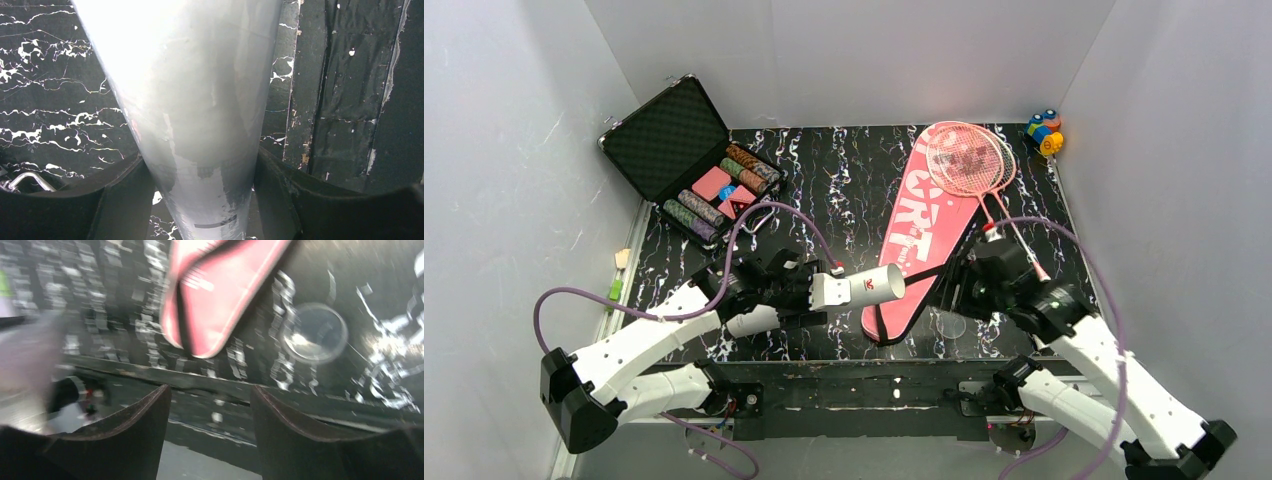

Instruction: Pack up the badminton gear

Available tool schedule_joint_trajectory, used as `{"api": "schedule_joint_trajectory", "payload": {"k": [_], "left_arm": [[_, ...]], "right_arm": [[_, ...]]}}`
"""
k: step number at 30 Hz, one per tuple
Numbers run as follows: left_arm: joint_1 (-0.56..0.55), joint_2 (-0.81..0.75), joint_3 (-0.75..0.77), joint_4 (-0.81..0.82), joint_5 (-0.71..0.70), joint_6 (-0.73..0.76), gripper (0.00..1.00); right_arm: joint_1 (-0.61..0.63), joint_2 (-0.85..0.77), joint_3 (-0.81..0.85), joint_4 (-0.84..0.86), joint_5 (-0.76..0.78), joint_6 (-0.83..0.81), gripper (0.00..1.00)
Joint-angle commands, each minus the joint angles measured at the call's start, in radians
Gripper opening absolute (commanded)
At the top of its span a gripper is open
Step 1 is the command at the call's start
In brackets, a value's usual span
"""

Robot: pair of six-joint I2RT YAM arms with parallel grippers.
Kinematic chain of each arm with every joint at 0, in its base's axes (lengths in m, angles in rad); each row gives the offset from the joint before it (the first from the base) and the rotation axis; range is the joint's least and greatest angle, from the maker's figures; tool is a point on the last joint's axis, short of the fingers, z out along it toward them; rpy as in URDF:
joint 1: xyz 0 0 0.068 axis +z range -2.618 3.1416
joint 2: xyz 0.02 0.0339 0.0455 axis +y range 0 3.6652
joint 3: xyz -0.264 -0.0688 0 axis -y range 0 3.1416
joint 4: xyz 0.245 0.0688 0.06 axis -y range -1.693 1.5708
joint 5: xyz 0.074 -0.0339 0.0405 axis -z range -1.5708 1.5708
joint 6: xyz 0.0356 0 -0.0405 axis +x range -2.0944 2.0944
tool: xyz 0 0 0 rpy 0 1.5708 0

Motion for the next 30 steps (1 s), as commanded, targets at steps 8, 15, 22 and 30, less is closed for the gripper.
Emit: {"api": "schedule_joint_trajectory", "payload": {"k": [8, 15, 22, 30], "left_arm": [[0.007, -0.039, 0.015, 0.022, 0.013, -0.002, 0.47], [0.008, -0.032, 0.028, 0.02, 0.01, -0.001, 0.47], [0.007, -0.026, 0.025, 0.016, 0.034, -0.011, 0.47], [0.007, -0.023, 0.031, 0.016, 0.029, -0.008, 0.47]], "right_arm": [[0.001, 0.086, -0.317, 0.056, 0.084, 0.083, 0.59], [0.009, 0.245, -0.316, 0.127, 0.151, 0.073, 0.55], [0.017, 0.379, -0.26, 0.139, 0.194, 0.065, 0.47], [0.041, 0.491, -0.26, 0.196, 0.201, 0.079, 0.46]]}}
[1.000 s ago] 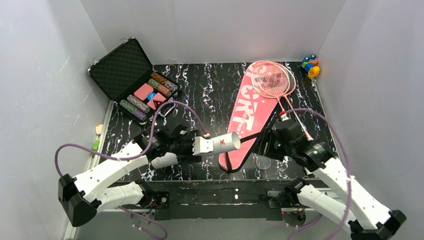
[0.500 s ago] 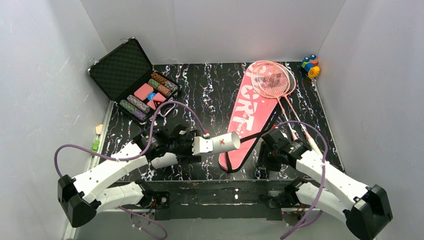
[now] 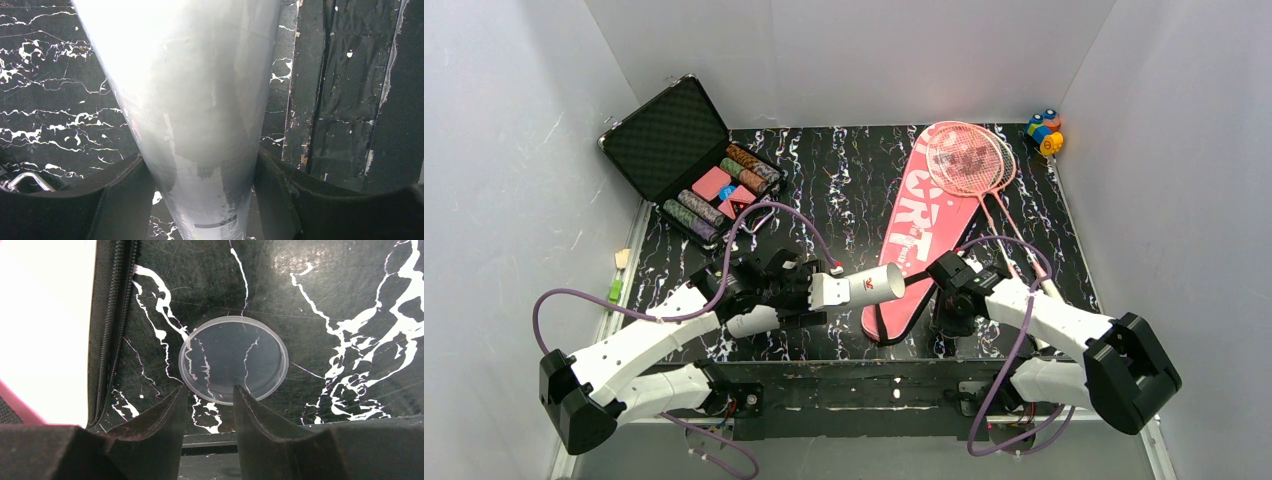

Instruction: Pack up the badminton gear

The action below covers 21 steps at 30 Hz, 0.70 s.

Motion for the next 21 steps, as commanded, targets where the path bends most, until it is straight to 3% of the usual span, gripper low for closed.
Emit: {"api": "schedule_joint_trajectory", "payload": {"k": [1, 6, 15, 21], "left_arm": [[0.006, -0.015, 0.032, 0.016, 0.024, -0.002, 0.47], [0.006, -0.017, 0.03, 0.015, 0.021, 0.0, 0.47], [0.006, -0.02, 0.024, 0.015, 0.022, -0.002, 0.47], [0.005, -0.027, 0.02, 0.013, 0.021, -0.002, 0.47]], "right_arm": [[0.019, 0.041, 0.022, 0.045, 0.033, 0.023, 0.46], [0.026, 0.064, 0.02, 0.049, 0.045, 0.034, 0.35], [0.026, 0.0, 0.042, 0.002, 0.06, 0.048, 0.03], [0.025, -0.154, 0.184, -0.118, 0.048, 0.005, 0.01]]}}
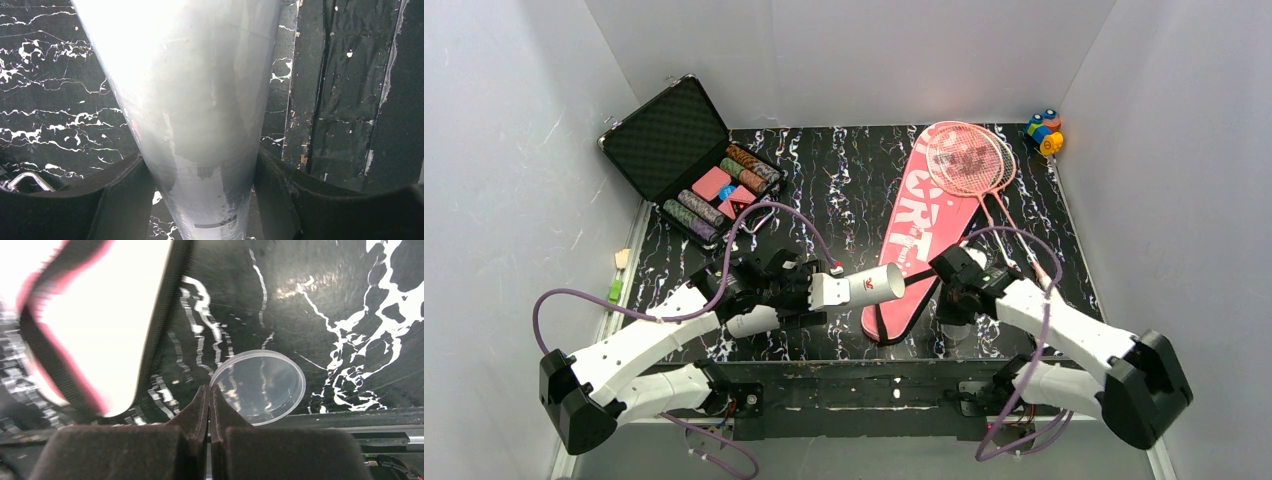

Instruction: Pack up the badminton gear

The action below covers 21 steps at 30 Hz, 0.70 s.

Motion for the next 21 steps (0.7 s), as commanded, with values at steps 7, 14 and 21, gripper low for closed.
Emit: {"api": "schedule_joint_trajectory", "payload": {"k": [7, 14, 21], "left_arm": [[0.005, -0.029, 0.013, 0.019, 0.025, 0.003, 0.47], [0.005, -0.026, 0.021, 0.018, 0.02, 0.002, 0.47], [0.006, -0.024, 0.023, 0.019, 0.026, 0.003, 0.47]], "right_arm": [[0.004, -0.313, 0.369, -0.085, -0.208, -0.115, 0.01], [0.004, -0.394, 0.418, 0.084, -0.496, -0.136, 0.01], [0.004, -0.414, 0.356, 0.215, -0.639, -0.134, 0.01]]}}
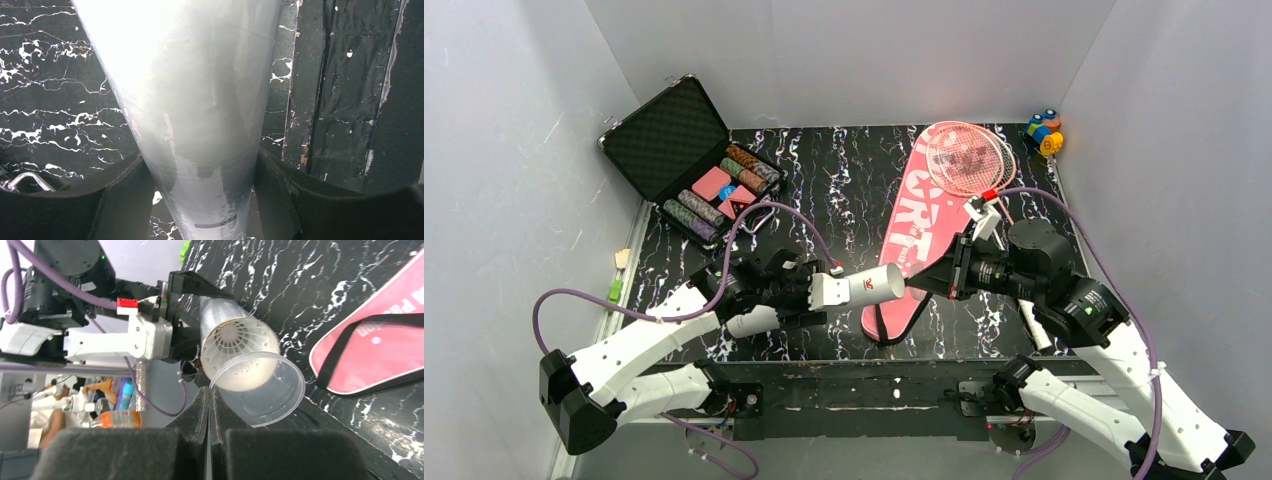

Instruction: Pack up the badminton gear

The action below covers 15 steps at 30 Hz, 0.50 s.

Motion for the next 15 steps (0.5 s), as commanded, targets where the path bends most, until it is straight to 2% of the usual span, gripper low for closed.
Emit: {"api": "schedule_joint_trajectory", "payload": {"k": [1, 8, 15], "left_arm": [[0.006, -0.023, 0.024, 0.02, 0.026, 0.004, 0.47], [0.005, -0.021, 0.029, 0.018, 0.024, 0.003, 0.47], [0.005, -0.025, 0.027, 0.019, 0.025, 0.003, 0.47]], "right_arm": [[0.004, -0.011, -0.04, 0.138, -0.129, -0.005, 0.01], [0.004, 0.025, -0.071, 0.241, -0.196, 0.034, 0.01], [0.004, 0.033, -0.085, 0.265, -0.199, 0.035, 0.01]]}}
